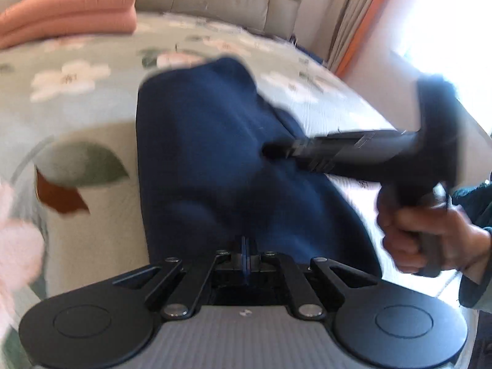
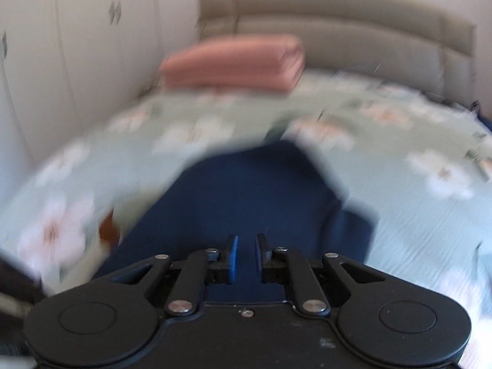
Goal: Fold large clothes
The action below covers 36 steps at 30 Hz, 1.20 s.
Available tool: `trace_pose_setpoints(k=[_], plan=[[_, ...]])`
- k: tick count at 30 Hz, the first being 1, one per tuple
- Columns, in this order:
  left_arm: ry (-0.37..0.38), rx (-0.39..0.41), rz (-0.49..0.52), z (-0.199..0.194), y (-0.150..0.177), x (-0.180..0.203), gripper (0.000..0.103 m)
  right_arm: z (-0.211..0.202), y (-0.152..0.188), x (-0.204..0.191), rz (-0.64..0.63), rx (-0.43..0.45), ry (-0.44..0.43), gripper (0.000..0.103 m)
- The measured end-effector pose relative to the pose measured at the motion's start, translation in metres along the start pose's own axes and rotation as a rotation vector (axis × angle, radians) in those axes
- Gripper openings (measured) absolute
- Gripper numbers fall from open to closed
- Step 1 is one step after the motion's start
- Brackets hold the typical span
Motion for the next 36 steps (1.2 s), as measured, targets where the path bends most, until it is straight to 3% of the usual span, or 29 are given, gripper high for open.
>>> trace_pose_setpoints(k=[3, 5, 7, 8, 11, 13, 15, 18, 21, 23, 24, 27, 28, 30, 32, 36], plan=[[0.006, -0.017, 0.005, -0.007, 0.020, 0.000, 0.001, 0.000, 0.025, 0.022, 0.030, 0.017, 0.083, 0.000], [0.002, -0.018, 0.006, -0.019, 0.026, 0.000, 0.001, -0.015, 0.031, 0.036, 0.102, -0.022, 0.143, 0.000], [-0.019, -0.021, 0.033, -0.026, 0.028, 0.005, 0.001, -0.024, 0.040, 0.042, 0.126, -0.106, 0.225, 0.007], [-0.042, -0.023, 0.069, -0.028, 0.027, 0.011, 0.001, -0.035, 0.042, 0.043, 0.146, -0.127, 0.228, 0.007], [-0.116, -0.019, 0.202, -0.030, 0.022, 0.038, 0.001, -0.092, 0.043, 0.018, 0.172, -0.027, 0.115, 0.009], [-0.054, -0.002, 0.177, -0.031, 0.016, 0.045, 0.001, -0.111, 0.045, -0.009, 0.144, -0.010, 0.052, 0.010], [-0.039, 0.000, 0.135, -0.027, 0.019, 0.046, 0.001, -0.102, 0.061, -0.023, 0.136, -0.070, 0.007, 0.009], [-0.173, -0.095, 0.198, 0.010, 0.047, 0.035, 0.003, -0.073, 0.104, -0.017, 0.180, -0.248, 0.025, 0.000], [-0.189, -0.174, 0.288, 0.014, 0.060, 0.048, 0.003, -0.088, 0.120, 0.010, 0.296, -0.255, -0.039, 0.000], [-0.210, -0.149, 0.343, -0.003, 0.062, 0.058, 0.002, -0.106, 0.111, 0.019, 0.285, -0.207, -0.016, 0.000], [-0.174, -0.125, 0.324, -0.015, 0.059, 0.060, 0.003, -0.108, 0.102, 0.025, 0.273, -0.175, -0.015, 0.000], [-0.012, 0.015, 0.171, -0.053, 0.028, 0.052, 0.006, -0.114, 0.069, 0.041, 0.256, -0.046, -0.013, 0.006], [0.005, 0.062, 0.126, -0.059, 0.017, 0.047, 0.006, -0.109, 0.050, 0.044, 0.244, -0.002, -0.019, 0.006], [-0.032, 0.123, 0.057, -0.056, -0.007, 0.032, 0.006, -0.093, 0.014, 0.045, 0.227, 0.087, -0.041, 0.008], [-0.140, 0.115, 0.033, -0.034, -0.024, 0.014, 0.005, -0.069, -0.025, 0.044, 0.227, 0.165, -0.108, 0.008], [-0.176, 0.054, 0.053, 0.005, -0.021, 0.002, 0.009, 0.001, -0.084, 0.026, 0.224, 0.143, -0.202, 0.008]])
Point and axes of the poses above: each gripper's, at about its wrist camera, not at the fingertips, and z roughly the way its jaws point, x to its right, y to its underside, the point moved 3 cm from there along z, roughly the way its jaws point, and after that the axes turned 5 degrees about -x, right-handed, at the moved point
